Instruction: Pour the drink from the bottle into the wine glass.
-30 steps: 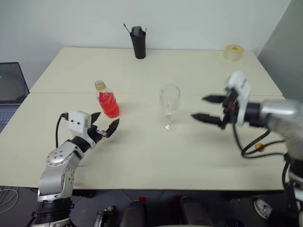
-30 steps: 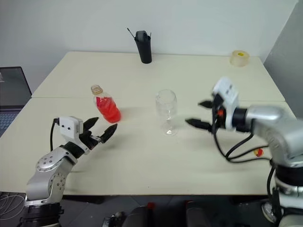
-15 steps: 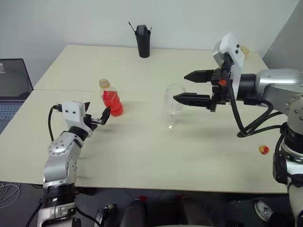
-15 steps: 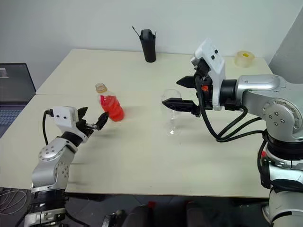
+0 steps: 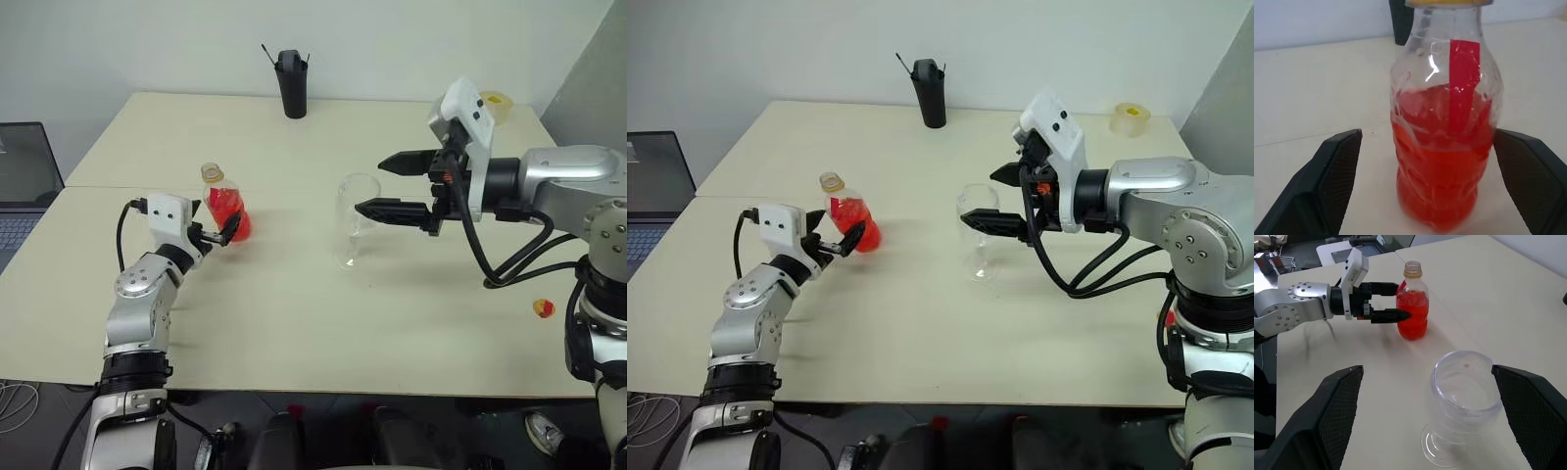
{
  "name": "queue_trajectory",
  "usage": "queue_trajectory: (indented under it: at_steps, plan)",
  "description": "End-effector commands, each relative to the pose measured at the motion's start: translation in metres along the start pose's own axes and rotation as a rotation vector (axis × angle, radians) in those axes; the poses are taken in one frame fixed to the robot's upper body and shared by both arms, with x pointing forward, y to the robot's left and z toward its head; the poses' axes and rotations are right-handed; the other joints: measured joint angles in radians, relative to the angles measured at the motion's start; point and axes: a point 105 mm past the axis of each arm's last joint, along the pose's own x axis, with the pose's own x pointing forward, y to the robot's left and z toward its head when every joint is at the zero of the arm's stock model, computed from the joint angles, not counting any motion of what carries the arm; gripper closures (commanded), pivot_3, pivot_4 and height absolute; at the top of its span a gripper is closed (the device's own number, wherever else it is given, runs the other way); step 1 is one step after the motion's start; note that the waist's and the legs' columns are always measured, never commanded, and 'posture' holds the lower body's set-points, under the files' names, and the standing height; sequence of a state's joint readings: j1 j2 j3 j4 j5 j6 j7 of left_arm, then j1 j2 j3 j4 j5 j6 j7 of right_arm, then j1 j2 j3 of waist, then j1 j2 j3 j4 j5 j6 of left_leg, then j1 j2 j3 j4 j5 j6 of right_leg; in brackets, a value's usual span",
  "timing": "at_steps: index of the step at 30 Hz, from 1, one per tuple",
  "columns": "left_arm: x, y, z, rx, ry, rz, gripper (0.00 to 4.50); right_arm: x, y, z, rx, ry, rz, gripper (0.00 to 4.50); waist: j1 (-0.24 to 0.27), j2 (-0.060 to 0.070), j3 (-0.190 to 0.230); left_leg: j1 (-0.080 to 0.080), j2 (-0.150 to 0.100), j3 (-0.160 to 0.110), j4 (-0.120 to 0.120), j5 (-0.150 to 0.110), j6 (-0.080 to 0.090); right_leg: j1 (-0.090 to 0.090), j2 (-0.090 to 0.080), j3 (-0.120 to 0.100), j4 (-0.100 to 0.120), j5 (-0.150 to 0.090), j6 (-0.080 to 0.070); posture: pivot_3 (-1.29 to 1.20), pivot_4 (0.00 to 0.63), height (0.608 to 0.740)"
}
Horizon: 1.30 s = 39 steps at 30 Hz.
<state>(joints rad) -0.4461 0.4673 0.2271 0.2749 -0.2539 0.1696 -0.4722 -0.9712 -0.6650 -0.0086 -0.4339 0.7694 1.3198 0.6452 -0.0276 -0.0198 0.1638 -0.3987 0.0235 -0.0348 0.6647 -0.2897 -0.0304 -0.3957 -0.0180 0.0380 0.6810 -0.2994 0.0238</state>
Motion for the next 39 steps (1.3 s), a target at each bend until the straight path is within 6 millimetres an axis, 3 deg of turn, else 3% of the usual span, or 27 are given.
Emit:
queue_trajectory:
  at_steps: [1, 9, 16, 20, 24, 29, 35, 39]
  plan:
    - [0.014, -0.001, 0.010, 0.043, -0.033, -0.009, 0.00, -0.002, 0.006, 0.012, -0.060, -0.031, -0.001, 0.02, 0.000, 0.000, 0.000, 0.000, 0.000, 0.000, 0.000, 0.000, 0.000, 0.000, 0.000, 0.000, 0.000, 0.000, 0.000, 0.00, 0.150, 0.740]
    - [0.043, -0.004, 0.006, 0.028, -0.041, -0.021, 0.00, -0.002, 0.004, 0.009, -0.064, -0.015, -0.020, 0.02, 0.000, 0.000, 0.000, -0.001, -0.001, 0.002, 0.000, 0.000, 0.000, -0.002, 0.000, -0.002, 0.000, 0.000, 0.000, 0.00, 0.150, 0.740]
    - [0.045, -0.002, 0.011, 0.045, -0.074, -0.041, 2.11, -0.019, -0.011, -0.006, -0.050, 0.020, -0.124, 0.00, -0.001, 0.000, 0.000, -0.005, 0.000, 0.006, 0.000, 0.000, 0.000, -0.009, 0.000, 0.001, 0.002, 0.000, 0.000, 0.00, 0.150, 0.740]
    - [0.048, -0.001, 0.031, 0.100, -0.111, -0.080, 2.72, -0.044, -0.021, -0.015, -0.053, 0.003, -0.218, 0.00, 0.001, 0.000, 0.000, -0.006, 0.000, 0.007, 0.000, 0.000, 0.000, -0.010, 0.000, 0.001, 0.001, 0.001, 0.001, 0.00, 0.150, 0.740]
    - [0.058, -0.013, 0.063, 0.187, -0.161, -0.169, 3.21, -0.059, -0.010, -0.024, -0.086, -0.073, -0.256, 0.00, 0.005, -0.001, 0.000, -0.009, 0.000, 0.005, 0.002, 0.000, 0.000, -0.011, 0.000, -0.001, 0.001, 0.001, 0.002, 0.00, 0.150, 0.740]
    - [0.074, -0.045, 0.105, 0.327, -0.242, -0.320, 3.53, -0.071, 0.002, -0.052, -0.050, -0.166, -0.383, 0.00, 0.018, -0.002, 0.000, -0.012, -0.002, 0.006, 0.004, 0.000, 0.000, -0.011, 0.005, -0.002, 0.001, 0.001, 0.002, 0.00, 0.150, 0.740]
    - [0.085, -0.085, 0.125, 0.505, -0.314, -0.450, 3.55, -0.069, 0.017, -0.076, -0.001, -0.259, -0.495, 0.00, 0.017, -0.002, 0.000, -0.011, -0.002, 0.007, 0.009, 0.000, 0.000, -0.010, 0.007, 0.002, 0.002, 0.003, 0.005, 0.00, 0.150, 0.740]
    - [0.092, -0.100, 0.130, 0.605, -0.347, -0.464, 3.55, -0.068, 0.019, -0.087, -0.085, -0.276, -0.632, 0.00, 0.012, -0.002, 0.000, -0.011, -0.007, 0.007, 0.010, 0.000, 0.000, -0.011, 0.008, 0.003, 0.003, 0.003, 0.005, 0.00, 0.150, 0.740]
